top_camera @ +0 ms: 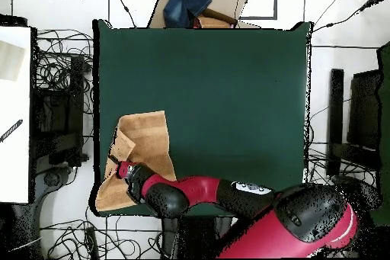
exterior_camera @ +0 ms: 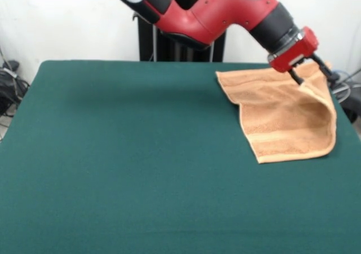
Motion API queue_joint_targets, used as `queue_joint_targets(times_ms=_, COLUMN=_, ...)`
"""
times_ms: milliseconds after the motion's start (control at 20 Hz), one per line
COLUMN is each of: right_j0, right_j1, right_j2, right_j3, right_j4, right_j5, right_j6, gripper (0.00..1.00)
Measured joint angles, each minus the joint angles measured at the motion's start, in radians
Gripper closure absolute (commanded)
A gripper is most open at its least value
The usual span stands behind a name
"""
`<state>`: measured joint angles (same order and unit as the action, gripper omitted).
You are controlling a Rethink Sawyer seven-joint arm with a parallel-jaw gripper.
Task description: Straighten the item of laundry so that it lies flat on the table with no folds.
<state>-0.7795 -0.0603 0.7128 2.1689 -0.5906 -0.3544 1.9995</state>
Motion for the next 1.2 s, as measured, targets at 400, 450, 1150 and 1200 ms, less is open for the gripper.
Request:
queue_joint_targets(times_ms=400, right_j0=0.002, right_j1=0.103, right_j2=0.000, right_j3=-0.041, right_j4=-0.048, right_j5=-0.016, right_j6=0.000, gripper=0.00)
queue_joint_targets(times_ms=450, right_j0=0.001, right_j1=0.115, right_j2=0.000, right_j3=-0.047, right_j4=-0.054, right_j5=-0.016, right_j6=0.000, gripper=0.00)
queue_joint_targets(times_ms=1150, right_j0=-0.033, right_j1=0.184, right_j2=0.000, right_j3=-0.067, right_j4=-0.072, right_j5=-0.016, right_j6=0.000, gripper=0.00)
queue_joint_targets(times_ms=1200, right_j0=-0.034, right_j1=0.184, right_j2=0.000, right_j3=-0.067, right_j4=-0.072, right_j5=-0.016, right_j6=0.000, gripper=0.00)
